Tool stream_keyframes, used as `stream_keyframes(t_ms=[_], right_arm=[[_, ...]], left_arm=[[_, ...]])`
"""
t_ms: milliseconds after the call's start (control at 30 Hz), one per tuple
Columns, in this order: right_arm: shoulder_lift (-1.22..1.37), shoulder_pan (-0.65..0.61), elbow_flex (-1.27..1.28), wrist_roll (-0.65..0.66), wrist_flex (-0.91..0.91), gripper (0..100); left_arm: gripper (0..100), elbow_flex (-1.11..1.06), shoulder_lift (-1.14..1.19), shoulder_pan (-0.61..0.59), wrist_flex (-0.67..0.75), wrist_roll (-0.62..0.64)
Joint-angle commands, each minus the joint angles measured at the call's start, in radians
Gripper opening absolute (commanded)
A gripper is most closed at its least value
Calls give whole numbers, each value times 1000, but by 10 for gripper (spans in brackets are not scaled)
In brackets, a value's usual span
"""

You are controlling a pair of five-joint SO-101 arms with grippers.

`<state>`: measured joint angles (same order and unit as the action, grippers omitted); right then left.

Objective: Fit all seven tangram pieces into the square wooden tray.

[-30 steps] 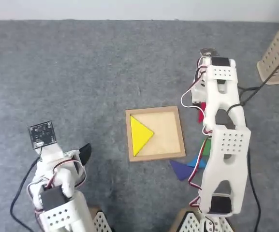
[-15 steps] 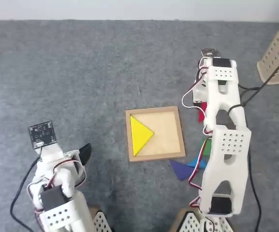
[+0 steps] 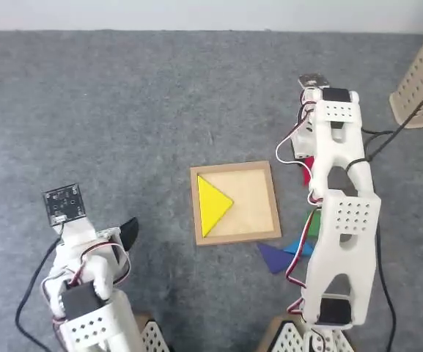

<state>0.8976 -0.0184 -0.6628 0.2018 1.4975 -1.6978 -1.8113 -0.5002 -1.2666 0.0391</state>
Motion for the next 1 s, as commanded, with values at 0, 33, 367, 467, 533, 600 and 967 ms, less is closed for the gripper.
stream_keyframes(t_ms=[0,33,367,467,533,600,967], right_arm=[[-44,4,-11,104,48,231],[-45,4,-11,118,59,231],[-85,2,-9,147,137,231],[-131,5,-9,143,156,221],[-159,13,23,146,148,203],[-191,13,91,149,122,207],[-716,-56,729,195,-188,216]], left_arm=[[354,13,-12,2,2,-2],[354,13,-12,2,2,-2],[354,13,-12,2,2,-2],[354,13,-12,2,2,-2],[354,13,-12,2,2,-2],[354,13,-12,2,2,-2],[354,13,-12,2,2,-2]])
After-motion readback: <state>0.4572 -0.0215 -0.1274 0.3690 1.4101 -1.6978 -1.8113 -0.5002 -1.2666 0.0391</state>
